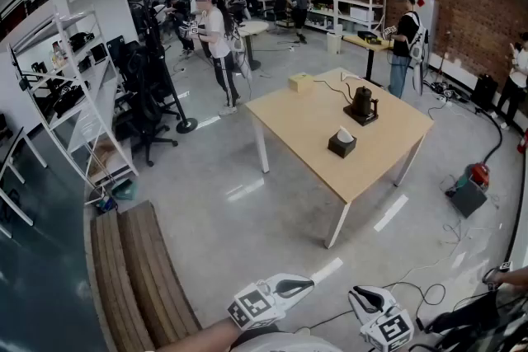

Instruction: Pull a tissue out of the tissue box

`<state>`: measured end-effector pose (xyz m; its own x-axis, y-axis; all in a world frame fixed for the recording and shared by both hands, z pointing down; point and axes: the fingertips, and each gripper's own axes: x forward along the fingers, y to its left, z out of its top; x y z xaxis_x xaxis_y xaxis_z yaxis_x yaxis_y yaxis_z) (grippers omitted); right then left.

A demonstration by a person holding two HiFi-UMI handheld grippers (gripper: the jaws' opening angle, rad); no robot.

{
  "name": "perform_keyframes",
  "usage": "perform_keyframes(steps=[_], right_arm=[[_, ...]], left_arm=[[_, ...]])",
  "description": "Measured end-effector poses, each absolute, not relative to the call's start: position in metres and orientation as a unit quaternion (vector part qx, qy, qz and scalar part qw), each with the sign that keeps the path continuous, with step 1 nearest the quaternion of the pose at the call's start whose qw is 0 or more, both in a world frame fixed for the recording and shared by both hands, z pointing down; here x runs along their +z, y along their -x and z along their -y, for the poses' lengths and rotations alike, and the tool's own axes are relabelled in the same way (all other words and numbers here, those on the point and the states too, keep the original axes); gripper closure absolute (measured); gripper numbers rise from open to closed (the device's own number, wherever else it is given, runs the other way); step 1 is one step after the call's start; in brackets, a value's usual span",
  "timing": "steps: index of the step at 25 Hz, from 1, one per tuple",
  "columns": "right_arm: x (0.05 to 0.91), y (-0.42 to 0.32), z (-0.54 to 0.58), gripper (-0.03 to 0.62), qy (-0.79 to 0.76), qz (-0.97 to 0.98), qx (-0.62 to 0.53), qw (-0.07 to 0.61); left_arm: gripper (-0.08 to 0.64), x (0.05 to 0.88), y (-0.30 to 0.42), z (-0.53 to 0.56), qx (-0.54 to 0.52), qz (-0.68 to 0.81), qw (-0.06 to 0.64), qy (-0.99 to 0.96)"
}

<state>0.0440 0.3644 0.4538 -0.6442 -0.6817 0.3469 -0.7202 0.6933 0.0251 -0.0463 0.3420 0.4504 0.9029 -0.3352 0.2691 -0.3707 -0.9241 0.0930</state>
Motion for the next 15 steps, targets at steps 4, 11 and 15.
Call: perform_keyframes(steps=[4,11,15], right_arm=[[0.456,-0.047,-0.363,0.541,-0.387,0.905,0.053,0.167],[0.455,-0.056,-0.358,0.541,-0.395,0.903,0.063,0.156],[0.45,-0.059,-0.353,0.541,-0.406,0.899,0.06,0.153]], left_arm=[[0.552,0.454,0.043,-0.341,0.125,0.182,0.072,-0.973],[0.552,0.453,0.037,-0.338,0.128,0.179,0.073,-0.973],[0.552,0.455,0.033,-0.336,0.129,0.179,0.071,-0.973]])
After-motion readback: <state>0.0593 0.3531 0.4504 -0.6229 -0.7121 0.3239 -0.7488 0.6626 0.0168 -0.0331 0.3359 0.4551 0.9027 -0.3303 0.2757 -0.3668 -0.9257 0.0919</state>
